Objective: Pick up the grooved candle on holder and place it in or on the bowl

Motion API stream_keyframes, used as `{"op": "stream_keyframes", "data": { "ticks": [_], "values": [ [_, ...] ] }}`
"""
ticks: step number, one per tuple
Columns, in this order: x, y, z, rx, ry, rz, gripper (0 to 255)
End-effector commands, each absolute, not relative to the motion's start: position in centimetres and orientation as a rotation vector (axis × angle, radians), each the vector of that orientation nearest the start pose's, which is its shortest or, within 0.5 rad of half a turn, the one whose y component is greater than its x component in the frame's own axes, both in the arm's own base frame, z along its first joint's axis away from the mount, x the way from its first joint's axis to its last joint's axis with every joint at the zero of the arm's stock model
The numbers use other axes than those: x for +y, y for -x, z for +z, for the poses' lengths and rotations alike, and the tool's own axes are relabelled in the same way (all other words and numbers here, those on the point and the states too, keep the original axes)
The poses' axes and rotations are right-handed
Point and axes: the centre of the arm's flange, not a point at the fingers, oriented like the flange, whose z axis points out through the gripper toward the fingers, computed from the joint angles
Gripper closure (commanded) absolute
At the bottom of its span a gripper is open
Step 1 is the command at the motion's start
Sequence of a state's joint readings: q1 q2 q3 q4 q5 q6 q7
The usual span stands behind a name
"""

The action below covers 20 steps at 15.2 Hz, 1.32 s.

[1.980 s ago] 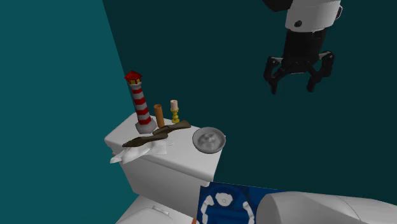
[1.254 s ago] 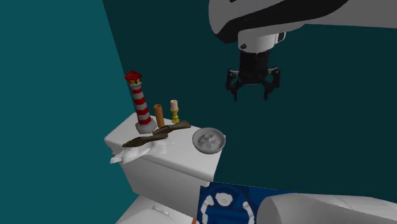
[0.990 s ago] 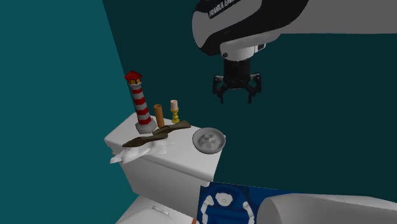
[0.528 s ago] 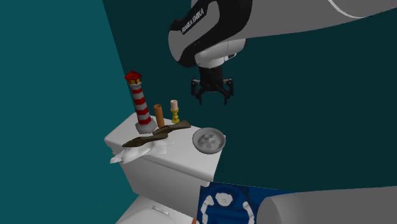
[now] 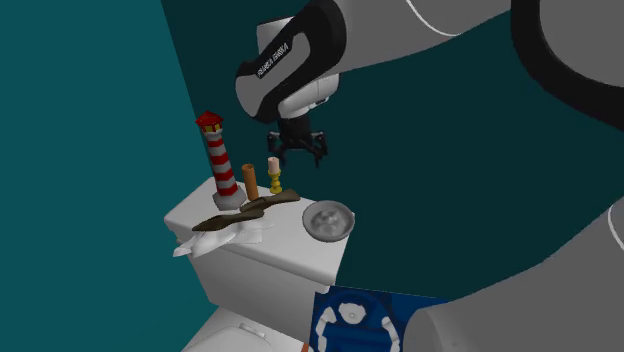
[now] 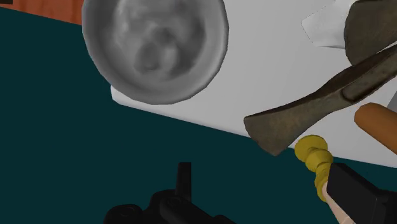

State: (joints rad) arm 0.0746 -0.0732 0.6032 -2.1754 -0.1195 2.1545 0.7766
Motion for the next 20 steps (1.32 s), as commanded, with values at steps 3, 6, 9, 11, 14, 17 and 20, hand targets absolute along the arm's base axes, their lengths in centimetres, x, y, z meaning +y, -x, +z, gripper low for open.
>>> {"op": "stream_keyframes", "data": {
  "ticks": [3,6,9,11,14,17,20],
  "values": [
    [37.1,-43.1,40.2,0.075,3.205,-0.220,0],
    [40.4,-44.6,38.7,0.084,3.197,-0.236,0],
    [42.9,-45.7,37.6,0.092,3.191,-0.248,0],
    [42.8,-45.8,36.6,0.092,3.191,-0.248,0],
    [42.7,-46.1,35.0,0.092,3.191,-0.248,0],
    [42.6,-46.3,33.7,0.092,3.191,-0.248,0],
    [42.6,-46.3,33.7,0.092,3.191,-0.248,0]
  ]
}}
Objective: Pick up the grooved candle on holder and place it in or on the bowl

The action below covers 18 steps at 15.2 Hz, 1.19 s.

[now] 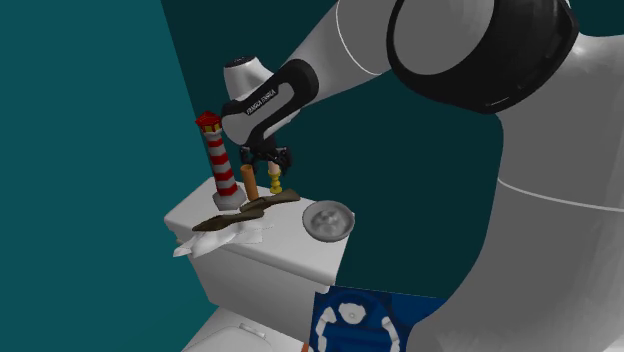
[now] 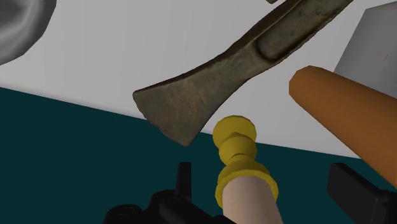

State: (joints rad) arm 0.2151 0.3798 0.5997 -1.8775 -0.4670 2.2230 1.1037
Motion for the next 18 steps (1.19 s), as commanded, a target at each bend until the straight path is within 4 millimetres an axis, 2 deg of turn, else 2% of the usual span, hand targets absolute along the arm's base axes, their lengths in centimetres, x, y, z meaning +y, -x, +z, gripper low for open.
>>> {"op": "stream_keyframes", "data": {
  "ticks": [1,4,5,12,14,18],
  "values": [
    [42.6,-46.3,33.7,0.092,3.191,-0.248,0],
    [42.6,-46.3,33.7,0.092,3.191,-0.248,0],
    [42.8,-46.4,33.6,0.092,3.191,-0.248,255],
    [42.7,-46.8,33.7,0.092,3.191,-0.248,255],
    [42.6,-46.3,33.7,0.092,3.191,-0.248,255],
    [42.6,-46.3,35.8,0.092,3.191,-0.248,255]
  ]
}}
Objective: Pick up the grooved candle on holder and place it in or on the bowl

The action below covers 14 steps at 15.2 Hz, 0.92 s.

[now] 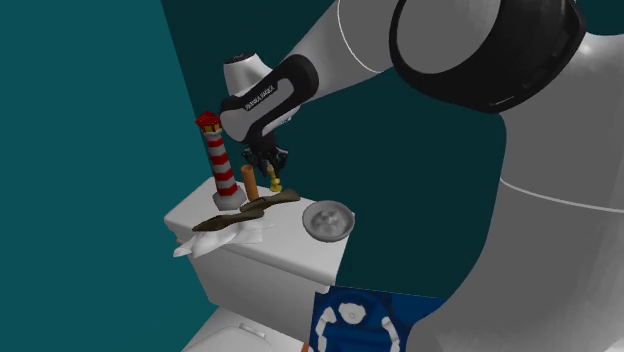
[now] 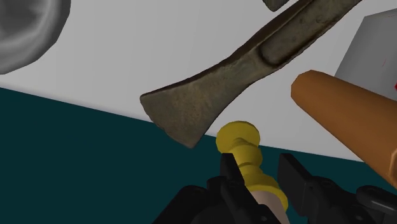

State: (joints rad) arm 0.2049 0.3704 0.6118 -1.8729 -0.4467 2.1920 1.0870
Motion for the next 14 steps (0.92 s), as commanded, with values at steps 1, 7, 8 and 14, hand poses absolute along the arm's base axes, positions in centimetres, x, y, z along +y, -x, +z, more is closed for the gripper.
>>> {"op": "stream_keyframes", "data": {
  "ticks": [1,7,8,14],
  "values": [
    [42.6,-46.3,36.3,0.092,3.191,-0.248,255],
    [42.6,-46.3,39.5,0.092,3.191,-0.248,255],
    [42.6,-46.3,40.0,0.092,3.191,-0.248,255],
    [42.6,-46.3,43.2,0.092,3.191,-0.248,255]
  ]
}}
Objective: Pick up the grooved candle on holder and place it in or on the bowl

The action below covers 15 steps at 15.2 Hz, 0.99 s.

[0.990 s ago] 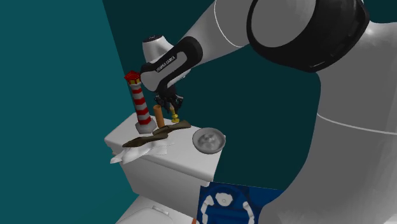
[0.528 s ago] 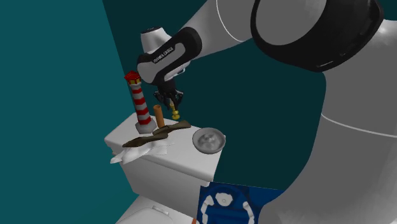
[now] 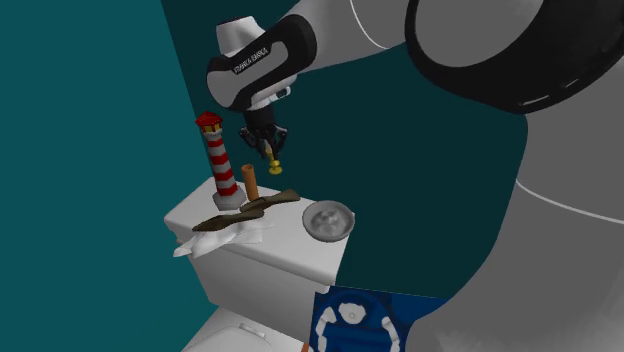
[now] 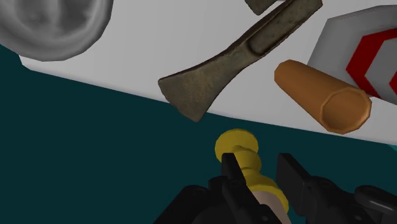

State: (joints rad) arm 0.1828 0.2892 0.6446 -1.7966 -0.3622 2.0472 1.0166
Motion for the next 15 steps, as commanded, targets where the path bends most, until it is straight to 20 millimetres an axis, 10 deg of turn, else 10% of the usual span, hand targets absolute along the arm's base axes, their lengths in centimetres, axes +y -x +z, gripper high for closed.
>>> {"op": "stream_keyframes", "data": {
  "ticks": [1,6,15],
  "values": [
    [42.6,-46.3,43.7,0.092,3.191,-0.248,255],
    [42.6,-46.3,46.0,0.092,3.191,-0.248,255],
    [33.4,-38.8,46.7,0.092,3.191,-0.248,255]
  ]
}}
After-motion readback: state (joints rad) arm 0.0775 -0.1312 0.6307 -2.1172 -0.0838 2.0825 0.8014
